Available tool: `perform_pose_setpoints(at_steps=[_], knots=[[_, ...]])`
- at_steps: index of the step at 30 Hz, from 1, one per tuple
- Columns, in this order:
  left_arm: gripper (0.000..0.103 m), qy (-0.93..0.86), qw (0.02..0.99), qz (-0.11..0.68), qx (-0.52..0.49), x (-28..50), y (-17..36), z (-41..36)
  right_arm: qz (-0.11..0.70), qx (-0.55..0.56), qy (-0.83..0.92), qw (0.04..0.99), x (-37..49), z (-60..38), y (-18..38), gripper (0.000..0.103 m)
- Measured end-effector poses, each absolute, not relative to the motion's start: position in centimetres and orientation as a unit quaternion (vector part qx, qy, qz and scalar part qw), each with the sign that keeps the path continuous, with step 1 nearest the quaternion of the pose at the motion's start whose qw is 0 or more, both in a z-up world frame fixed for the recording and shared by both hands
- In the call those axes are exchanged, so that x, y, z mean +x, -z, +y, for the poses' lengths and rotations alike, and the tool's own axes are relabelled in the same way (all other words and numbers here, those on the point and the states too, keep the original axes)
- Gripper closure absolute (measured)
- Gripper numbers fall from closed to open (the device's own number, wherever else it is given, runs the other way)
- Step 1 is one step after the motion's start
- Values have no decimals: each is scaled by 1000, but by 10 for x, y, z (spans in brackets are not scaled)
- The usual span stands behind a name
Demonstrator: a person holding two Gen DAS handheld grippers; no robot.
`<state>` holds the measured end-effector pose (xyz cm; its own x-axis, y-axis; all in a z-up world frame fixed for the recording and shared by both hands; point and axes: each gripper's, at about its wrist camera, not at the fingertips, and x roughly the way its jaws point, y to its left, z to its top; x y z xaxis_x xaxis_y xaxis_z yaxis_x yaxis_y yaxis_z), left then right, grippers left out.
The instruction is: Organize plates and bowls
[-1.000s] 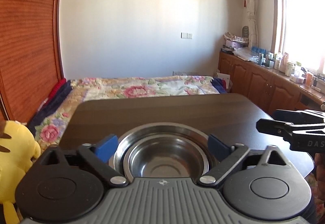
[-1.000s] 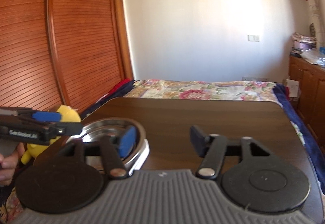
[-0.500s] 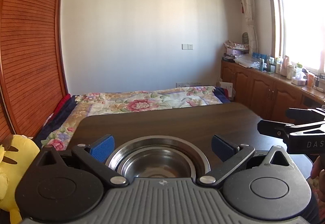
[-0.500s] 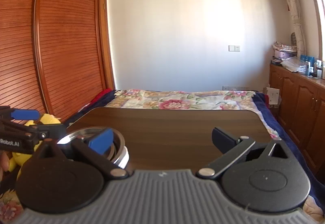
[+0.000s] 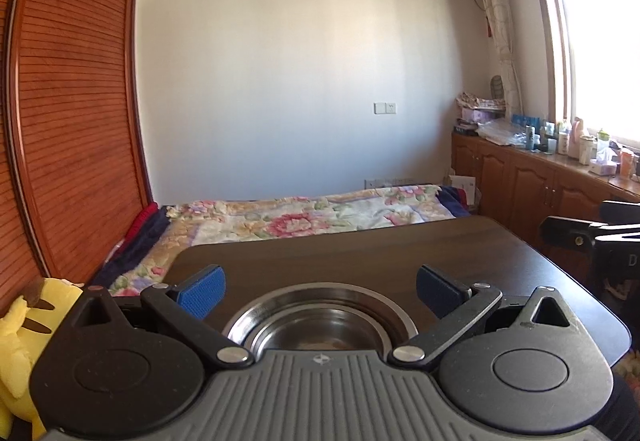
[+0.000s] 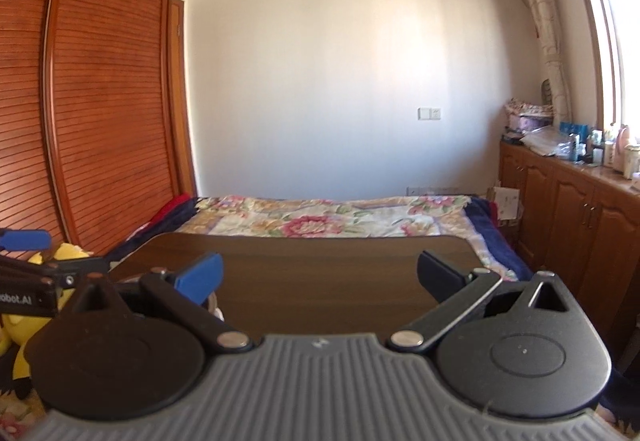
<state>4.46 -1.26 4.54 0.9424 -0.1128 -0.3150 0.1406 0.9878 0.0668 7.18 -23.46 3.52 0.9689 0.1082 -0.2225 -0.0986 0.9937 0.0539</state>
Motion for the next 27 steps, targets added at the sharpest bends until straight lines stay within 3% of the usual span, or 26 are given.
perform_pose_setpoints(at_steps=[27], knots=[[0,38,988,143,44,29,-37,-10,103,22,-33,994,60,-241,-24,0]])
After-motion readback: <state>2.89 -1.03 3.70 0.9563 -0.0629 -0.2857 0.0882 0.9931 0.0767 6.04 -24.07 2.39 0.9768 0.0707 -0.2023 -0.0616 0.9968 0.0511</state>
